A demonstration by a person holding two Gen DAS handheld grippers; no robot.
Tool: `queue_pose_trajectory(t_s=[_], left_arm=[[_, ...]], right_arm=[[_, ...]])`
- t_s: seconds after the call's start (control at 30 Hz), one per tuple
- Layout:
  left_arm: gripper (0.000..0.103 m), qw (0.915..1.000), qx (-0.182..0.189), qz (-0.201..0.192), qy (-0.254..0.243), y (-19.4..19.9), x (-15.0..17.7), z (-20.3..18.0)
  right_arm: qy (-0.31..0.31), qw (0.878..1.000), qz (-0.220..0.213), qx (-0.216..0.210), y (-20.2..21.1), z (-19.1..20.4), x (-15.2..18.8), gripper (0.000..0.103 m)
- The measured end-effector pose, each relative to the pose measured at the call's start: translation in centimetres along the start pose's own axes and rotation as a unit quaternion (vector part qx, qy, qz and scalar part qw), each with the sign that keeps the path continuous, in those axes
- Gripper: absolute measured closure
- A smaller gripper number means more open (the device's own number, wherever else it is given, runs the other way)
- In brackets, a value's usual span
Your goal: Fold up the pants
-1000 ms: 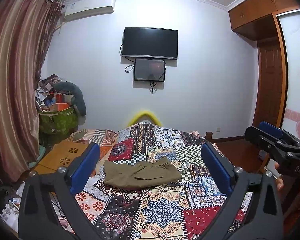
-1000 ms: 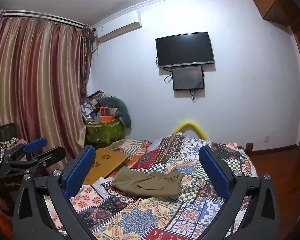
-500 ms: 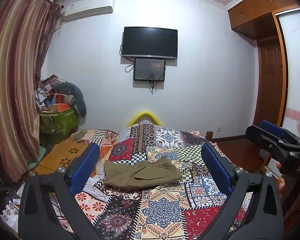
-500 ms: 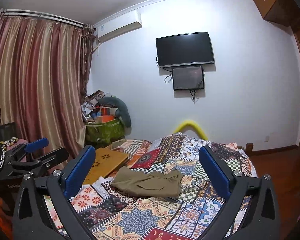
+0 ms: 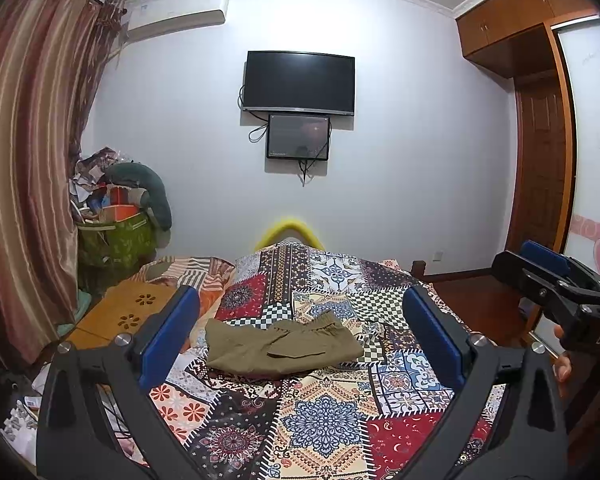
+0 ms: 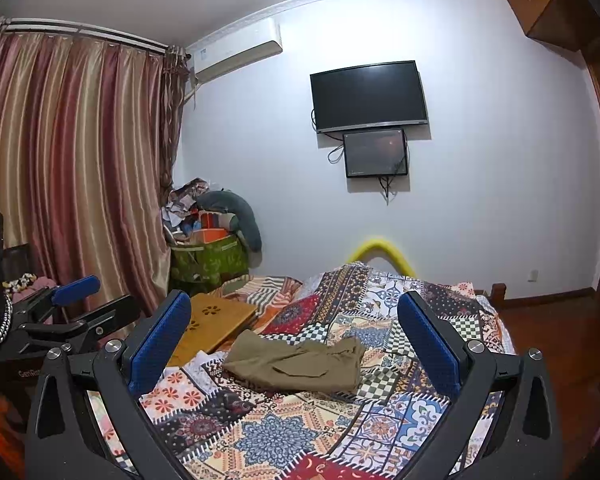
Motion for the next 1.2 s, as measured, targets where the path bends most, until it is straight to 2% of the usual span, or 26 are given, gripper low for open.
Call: queue_pose_trajectory(t_s=[1.2], left_arm=[[0.001,0.9999,0.015,-0.001,-0.003,0.15,0.01,0.41]], right_arm=[[0.0,1.0,0.007,0.0,-0.01,0.1,0.32,0.0]])
Point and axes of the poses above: each gripper's, at about its wrist camera, not at the fingertips, and y roughly against the way its jaws point, z to its left, x to its underside, the point moved 2 cm from there along -y, roughly the way its jaws point, and after that the axes turned 5 degrees about x, right-handed, at the moved point
